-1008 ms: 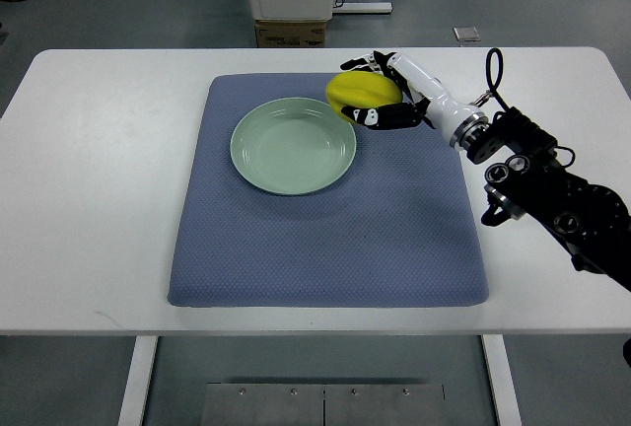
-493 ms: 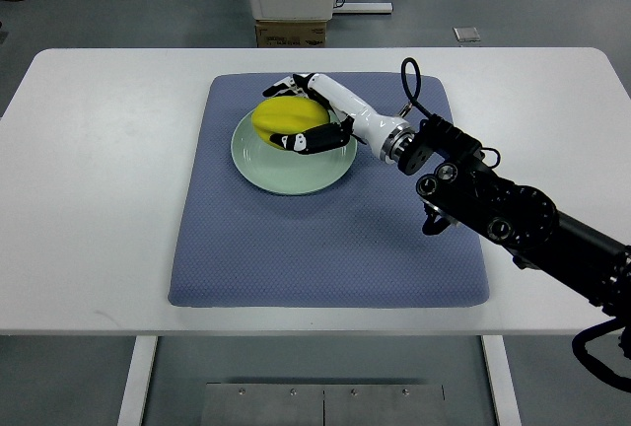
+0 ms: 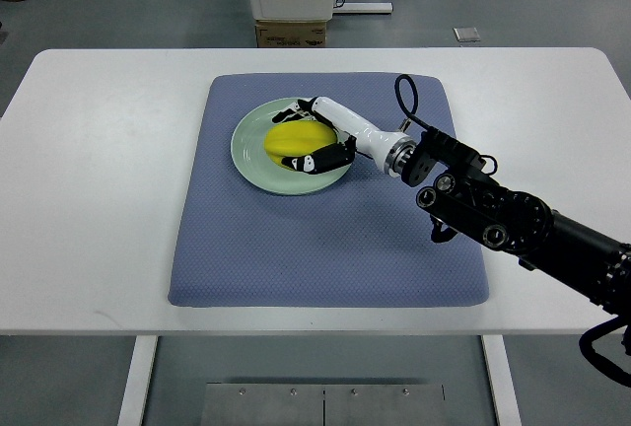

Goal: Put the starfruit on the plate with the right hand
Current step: 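Open the right hand fingers to release the starfruit onto the plate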

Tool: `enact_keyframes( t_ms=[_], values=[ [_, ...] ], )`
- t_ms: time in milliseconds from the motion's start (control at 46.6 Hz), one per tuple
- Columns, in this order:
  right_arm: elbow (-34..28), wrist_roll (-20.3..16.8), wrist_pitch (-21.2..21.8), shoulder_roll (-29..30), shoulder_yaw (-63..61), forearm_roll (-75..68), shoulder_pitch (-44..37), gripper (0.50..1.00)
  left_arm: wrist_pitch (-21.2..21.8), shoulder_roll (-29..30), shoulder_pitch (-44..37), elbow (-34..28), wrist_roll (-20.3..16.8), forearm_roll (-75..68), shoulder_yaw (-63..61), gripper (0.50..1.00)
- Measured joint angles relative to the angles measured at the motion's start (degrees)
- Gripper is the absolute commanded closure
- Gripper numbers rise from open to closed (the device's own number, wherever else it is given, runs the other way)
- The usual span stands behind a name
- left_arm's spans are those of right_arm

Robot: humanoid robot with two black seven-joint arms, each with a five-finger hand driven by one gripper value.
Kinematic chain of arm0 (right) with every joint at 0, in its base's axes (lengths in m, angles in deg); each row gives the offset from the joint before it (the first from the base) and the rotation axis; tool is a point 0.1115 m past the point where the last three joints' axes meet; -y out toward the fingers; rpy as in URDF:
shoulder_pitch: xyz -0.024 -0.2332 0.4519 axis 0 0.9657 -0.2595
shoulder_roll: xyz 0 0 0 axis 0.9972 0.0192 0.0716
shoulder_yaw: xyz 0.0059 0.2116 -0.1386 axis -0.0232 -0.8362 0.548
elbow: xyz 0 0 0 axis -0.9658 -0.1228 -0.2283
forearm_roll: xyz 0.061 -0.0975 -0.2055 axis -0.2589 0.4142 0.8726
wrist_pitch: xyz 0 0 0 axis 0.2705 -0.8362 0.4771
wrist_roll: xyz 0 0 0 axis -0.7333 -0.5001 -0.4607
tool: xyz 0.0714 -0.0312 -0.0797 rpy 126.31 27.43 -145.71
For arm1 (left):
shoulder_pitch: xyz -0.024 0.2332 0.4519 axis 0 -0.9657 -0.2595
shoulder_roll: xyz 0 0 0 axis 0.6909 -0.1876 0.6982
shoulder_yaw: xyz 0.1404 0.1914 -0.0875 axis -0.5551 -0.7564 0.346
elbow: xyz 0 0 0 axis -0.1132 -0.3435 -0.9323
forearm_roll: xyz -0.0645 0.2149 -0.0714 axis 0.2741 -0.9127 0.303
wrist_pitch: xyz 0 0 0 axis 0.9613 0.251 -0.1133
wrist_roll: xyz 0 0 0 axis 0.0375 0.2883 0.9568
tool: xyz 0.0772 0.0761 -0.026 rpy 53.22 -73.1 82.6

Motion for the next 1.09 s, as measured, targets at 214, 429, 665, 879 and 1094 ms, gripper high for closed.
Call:
enact_keyframes(
  t_ms=[214,429,665,879,1094],
  values=[
    [0.2,0.0,-0.2,0.0,1.8,-0.1,-0.3,1.0,0.0,0.0,0.0,0.0,0.0,0.0,0.0,0.5],
    [0.0,0.0,-0.2,0.0,3.0,-0.2,-0.3,1.0,0.0,0.0,0.0,0.0,0.0,0.0,0.0,0.5],
    [0.1,0.2,-0.3,0.0,3.3,-0.3,-0.3,1.0,0.0,0.0,0.0,0.0,0.0,0.0,0.0,0.5],
    [0.1,0.4,-0.8,0.0,3.2,-0.8,-0.3,0.5,0.0,0.0,0.0,0.0,0.0,0.0,0.0,0.5],
    [0.2,0.4,-0.8,0.0,2.9,-1.0,-0.3,0.5,0.0,0.0,0.0,0.0,0.0,0.0,0.0,0.5]
  ],
)
